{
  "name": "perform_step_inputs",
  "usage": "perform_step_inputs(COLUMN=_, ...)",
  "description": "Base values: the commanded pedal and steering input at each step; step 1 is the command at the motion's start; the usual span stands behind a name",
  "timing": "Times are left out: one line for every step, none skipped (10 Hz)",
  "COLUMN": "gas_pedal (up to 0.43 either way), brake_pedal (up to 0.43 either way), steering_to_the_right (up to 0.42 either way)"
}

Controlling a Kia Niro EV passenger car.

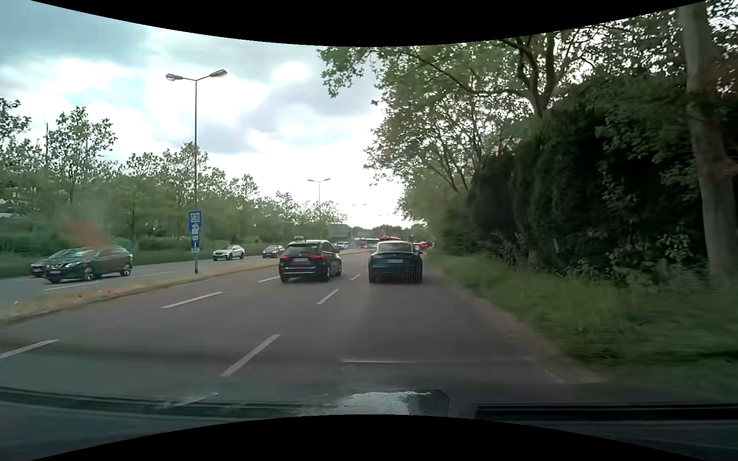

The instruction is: Follow the waypoints while adhering to traffic rules and regulations

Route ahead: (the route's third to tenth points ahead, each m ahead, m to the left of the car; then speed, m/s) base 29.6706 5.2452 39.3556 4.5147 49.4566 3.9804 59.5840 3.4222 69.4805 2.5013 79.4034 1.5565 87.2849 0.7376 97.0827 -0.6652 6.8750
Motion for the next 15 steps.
perform_step_inputs(gas_pedal=0.0, brake_pedal=0.067, steering_to_the_right=0.001)
perform_step_inputs(gas_pedal=0.0, brake_pedal=0.079, steering_to_the_right=0.001)
perform_step_inputs(gas_pedal=0.0, brake_pedal=0.091, steering_to_the_right=0.001)
perform_step_inputs(gas_pedal=0.0, brake_pedal=0.104, steering_to_the_right=0.001)
perform_step_inputs(gas_pedal=0.0, brake_pedal=0.11, steering_to_the_right=0.001)
perform_step_inputs(gas_pedal=0.0, brake_pedal=0.11, steering_to_the_right=0.001)
perform_step_inputs(gas_pedal=0.0, brake_pedal=0.116, steering_to_the_right=0.001)
perform_step_inputs(gas_pedal=0.0, brake_pedal=0.116, steering_to_the_right=0.001)
perform_step_inputs(gas_pedal=0.0, brake_pedal=0.116, steering_to_the_right=0.001)
perform_step_inputs(gas_pedal=0.0, brake_pedal=0.116, steering_to_the_right=0.001)
perform_step_inputs(gas_pedal=0.0, brake_pedal=0.085, steering_to_the_right=0.001)
perform_step_inputs(gas_pedal=0.0, brake_pedal=0.0, steering_to_the_right=0.001)
perform_step_inputs(gas_pedal=0.0, brake_pedal=0.0, steering_to_the_right=0.001)
perform_step_inputs(gas_pedal=0.0, brake_pedal=0.0, steering_to_the_right=0.001)
perform_step_inputs(gas_pedal=0.0, brake_pedal=0.0, steering_to_the_right=0.001)
